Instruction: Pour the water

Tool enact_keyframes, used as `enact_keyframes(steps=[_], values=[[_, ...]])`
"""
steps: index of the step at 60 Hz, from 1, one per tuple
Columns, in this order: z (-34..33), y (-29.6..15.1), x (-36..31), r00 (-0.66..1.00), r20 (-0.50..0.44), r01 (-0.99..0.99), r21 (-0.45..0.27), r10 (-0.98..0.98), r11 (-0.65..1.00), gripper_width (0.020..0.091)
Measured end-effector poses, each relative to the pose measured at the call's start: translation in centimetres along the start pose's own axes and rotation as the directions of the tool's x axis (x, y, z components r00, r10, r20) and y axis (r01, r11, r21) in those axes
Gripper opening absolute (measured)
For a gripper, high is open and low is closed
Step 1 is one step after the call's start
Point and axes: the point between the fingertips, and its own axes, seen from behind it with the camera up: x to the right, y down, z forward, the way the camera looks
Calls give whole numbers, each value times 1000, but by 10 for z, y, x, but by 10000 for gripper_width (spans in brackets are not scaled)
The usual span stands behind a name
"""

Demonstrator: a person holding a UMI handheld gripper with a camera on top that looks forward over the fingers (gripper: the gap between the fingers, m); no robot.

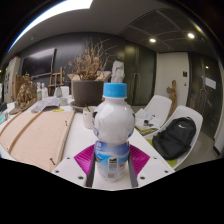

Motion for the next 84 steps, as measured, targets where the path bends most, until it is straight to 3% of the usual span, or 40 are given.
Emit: enact_keyframes(steps=[10,22,37,49,58,74,84], values=[[-2,0,-2,1000,-1,23,-14,-23,1000,363],[8,-48,19,987,-51,152,-2,-151,988,362],[75,-144,77,847,-246,479,-30,-471,877,362],[145,-191,89,502,-351,814,-116,-790,569,362],[182,-217,75,178,-396,951,-166,-901,261,361],[223,-217,42,-315,-392,945,-212,-864,-248,361],[227,-213,28,-352,-393,936,-159,-849,-314,361]])
